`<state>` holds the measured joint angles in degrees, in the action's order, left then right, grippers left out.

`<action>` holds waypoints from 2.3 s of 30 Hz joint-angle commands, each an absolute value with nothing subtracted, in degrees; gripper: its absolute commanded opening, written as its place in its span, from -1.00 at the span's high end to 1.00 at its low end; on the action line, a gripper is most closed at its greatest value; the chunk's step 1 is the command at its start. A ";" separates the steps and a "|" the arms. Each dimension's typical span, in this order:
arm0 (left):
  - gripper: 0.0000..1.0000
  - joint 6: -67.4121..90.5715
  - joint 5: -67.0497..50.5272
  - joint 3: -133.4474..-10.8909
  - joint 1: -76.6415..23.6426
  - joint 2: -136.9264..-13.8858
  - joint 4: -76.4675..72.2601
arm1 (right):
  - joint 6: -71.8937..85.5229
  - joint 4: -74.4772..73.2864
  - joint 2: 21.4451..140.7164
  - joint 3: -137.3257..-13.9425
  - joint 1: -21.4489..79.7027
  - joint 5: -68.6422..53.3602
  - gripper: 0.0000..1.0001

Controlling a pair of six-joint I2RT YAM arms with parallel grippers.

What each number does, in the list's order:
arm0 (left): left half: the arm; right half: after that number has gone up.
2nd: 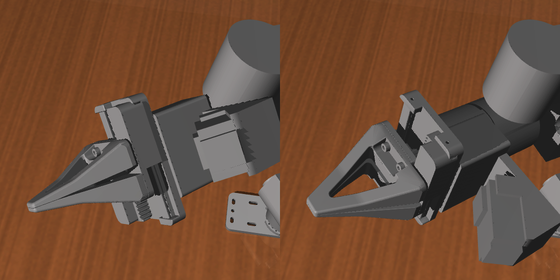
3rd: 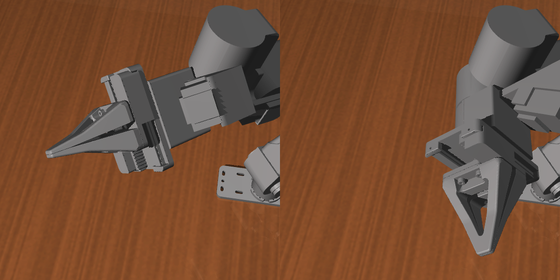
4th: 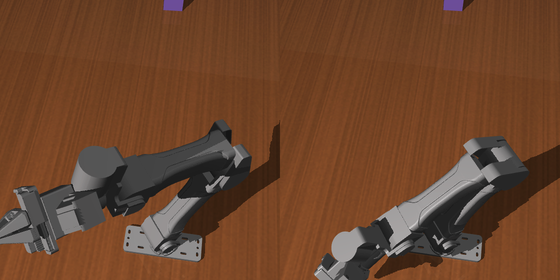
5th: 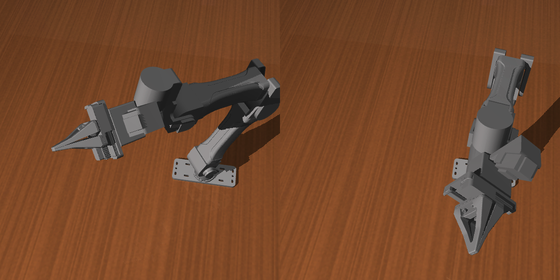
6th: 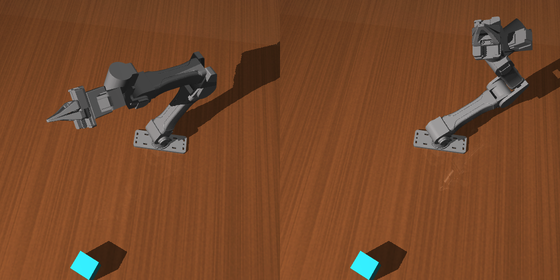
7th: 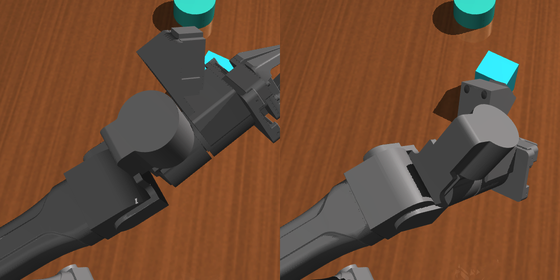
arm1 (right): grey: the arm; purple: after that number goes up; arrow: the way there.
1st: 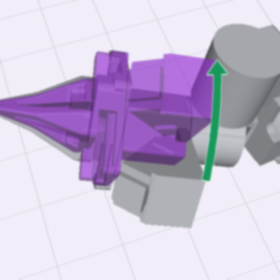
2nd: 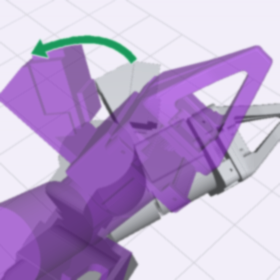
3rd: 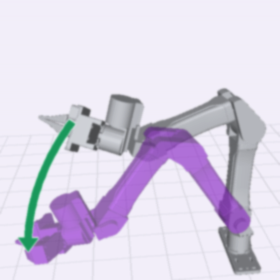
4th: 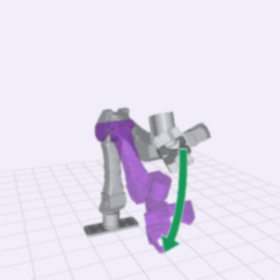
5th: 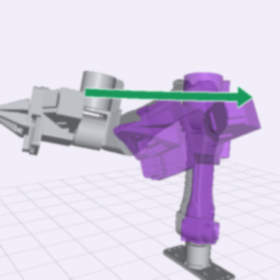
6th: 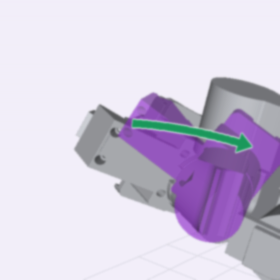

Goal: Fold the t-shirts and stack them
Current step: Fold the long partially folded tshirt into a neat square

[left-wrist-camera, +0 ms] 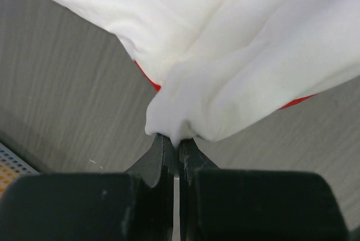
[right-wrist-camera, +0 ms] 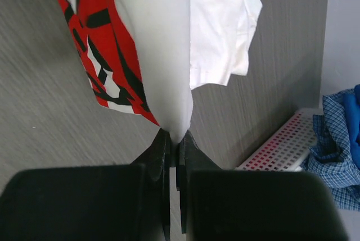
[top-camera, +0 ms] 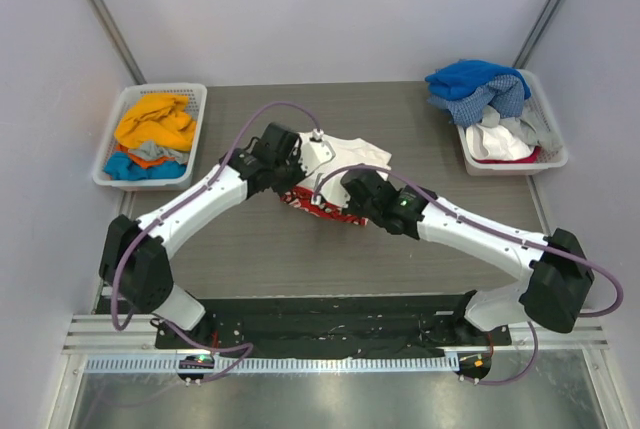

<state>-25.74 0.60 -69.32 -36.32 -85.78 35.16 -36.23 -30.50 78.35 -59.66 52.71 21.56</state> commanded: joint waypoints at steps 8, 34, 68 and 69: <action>1.00 -32.07 -1.39 -98.84 -30.06 -104.92 33.22 | -42.36 -26.81 82.61 -68.28 40.62 18.11 0.98; 0.98 -31.91 3.95 -127.53 -28.83 -139.74 18.29 | -47.90 -18.99 106.17 -75.85 21.54 8.61 0.98; -0.93 -22.86 16.09 -117.45 -29.18 -129.74 14.06 | -40.00 -10.46 103.98 -76.46 20.39 22.23 -0.64; -0.95 -22.50 15.47 -116.03 -29.18 -127.46 14.58 | -38.51 -10.63 103.37 -76.38 20.39 22.58 -0.70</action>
<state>-26.94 18.52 -120.66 -29.65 -138.54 11.68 -43.29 -13.28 109.62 -74.30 20.67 19.03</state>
